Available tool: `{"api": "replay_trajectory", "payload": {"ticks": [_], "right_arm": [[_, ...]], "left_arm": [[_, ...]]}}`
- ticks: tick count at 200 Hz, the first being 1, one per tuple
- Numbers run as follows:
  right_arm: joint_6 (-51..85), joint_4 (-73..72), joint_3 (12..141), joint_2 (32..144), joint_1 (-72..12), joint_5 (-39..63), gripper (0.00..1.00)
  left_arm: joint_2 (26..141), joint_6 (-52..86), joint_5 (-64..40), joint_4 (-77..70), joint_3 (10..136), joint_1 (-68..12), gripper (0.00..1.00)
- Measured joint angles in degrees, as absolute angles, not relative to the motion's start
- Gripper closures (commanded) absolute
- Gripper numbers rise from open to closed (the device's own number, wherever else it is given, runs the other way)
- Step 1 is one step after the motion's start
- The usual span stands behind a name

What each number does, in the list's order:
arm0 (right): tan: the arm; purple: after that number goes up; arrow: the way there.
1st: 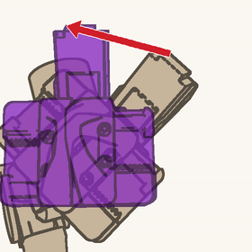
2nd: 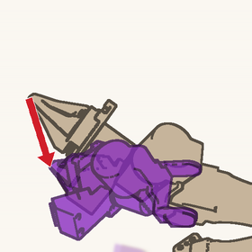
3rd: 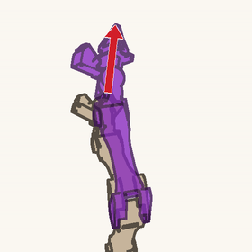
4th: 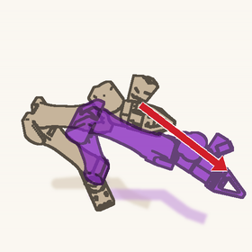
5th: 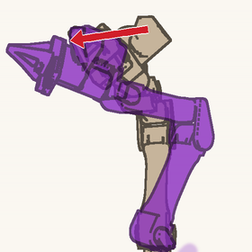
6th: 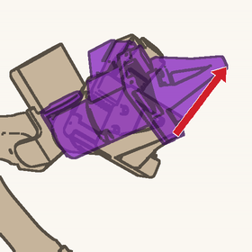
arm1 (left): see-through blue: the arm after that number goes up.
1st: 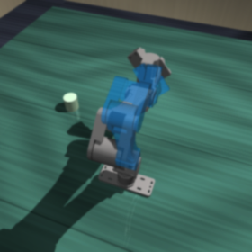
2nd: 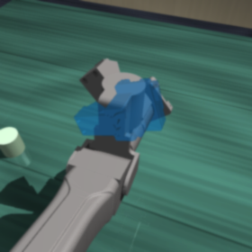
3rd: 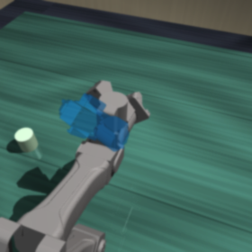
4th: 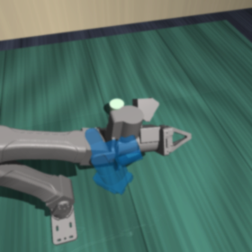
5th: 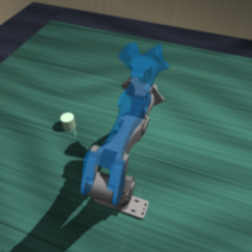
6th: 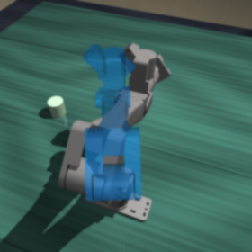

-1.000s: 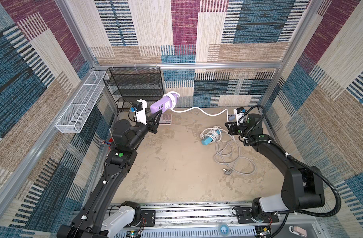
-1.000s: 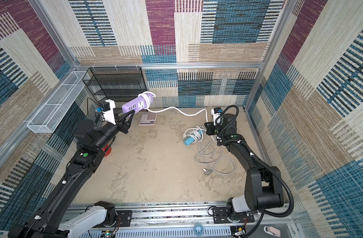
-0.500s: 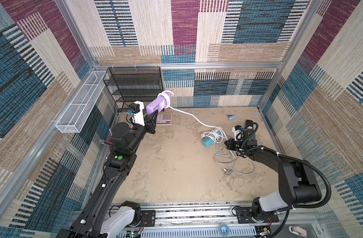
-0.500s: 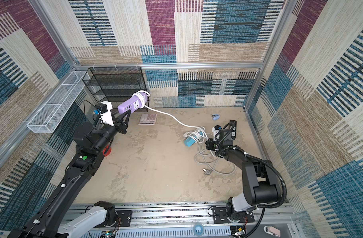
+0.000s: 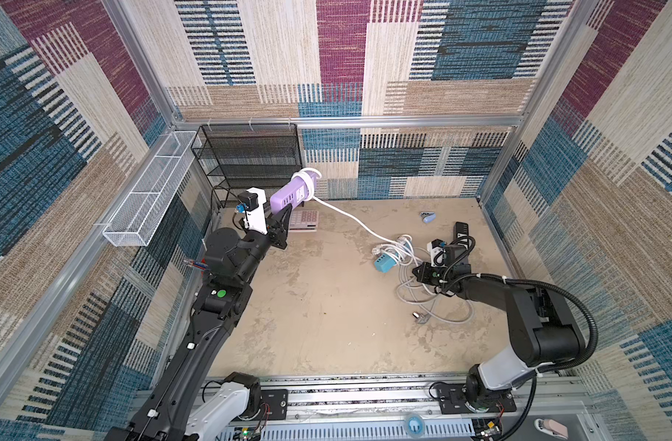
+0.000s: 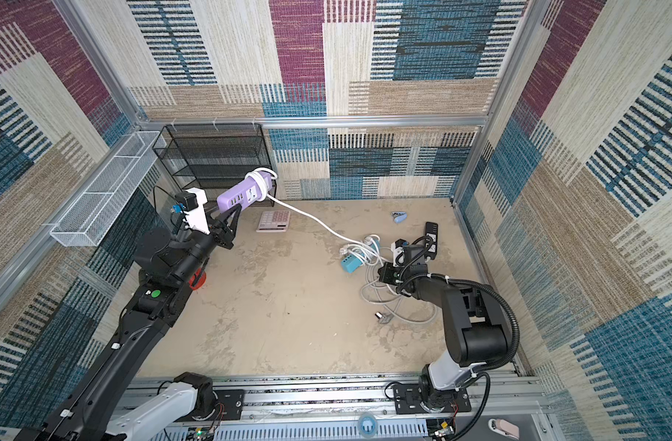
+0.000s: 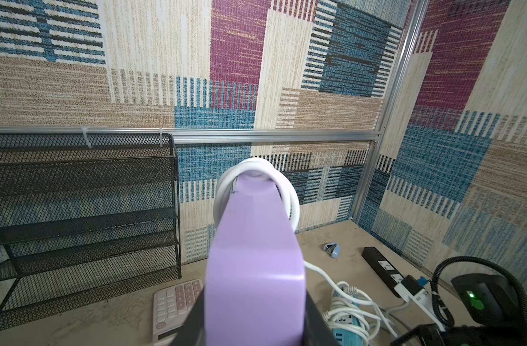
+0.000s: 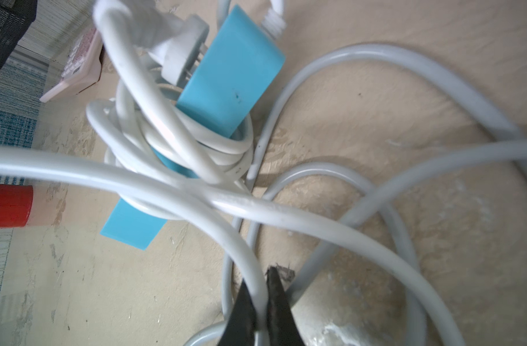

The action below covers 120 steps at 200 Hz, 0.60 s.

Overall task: Unwrap the cord wrapped around the power strip
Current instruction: Unwrap the power cord from the power strip.

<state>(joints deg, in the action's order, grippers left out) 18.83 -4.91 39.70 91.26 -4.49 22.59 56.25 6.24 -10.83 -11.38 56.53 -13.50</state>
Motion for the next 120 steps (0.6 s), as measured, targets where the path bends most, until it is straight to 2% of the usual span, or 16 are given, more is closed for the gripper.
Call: {"api": "replay_trajectory", "payload": {"ticks": [5,14,36,40,53,120], "right_arm": [[18.8,-4.9,39.7,91.1,-4.5,22.8,0.97],[18.8,-4.8,39.7,90.5,-4.5,23.3,0.84],[18.9,-4.8,39.8,88.0,-4.7,24.8,0.34],[18.9,-4.6,40.0,87.4,-4.8,25.1,0.23],[18.3,-3.8,40.8,85.3,-5.4,25.6,0.0],[15.1,-1.0,49.9,77.6,-7.2,29.1,0.02]], "left_arm": [[56.2,6.2,-10.8,-11.4,56.5,-13.5,1.0],[56.2,6.2,-10.8,-11.4,56.5,-13.4,1.0],[56.2,6.2,-10.3,-11.6,56.6,-13.3,1.0],[56.2,6.1,-10.2,-11.6,56.6,-13.2,1.0],[56.3,6.1,-9.5,-11.8,56.6,-13.1,1.0],[57.2,6.1,-12.2,-11.8,57.2,-13.1,1.0]]}}
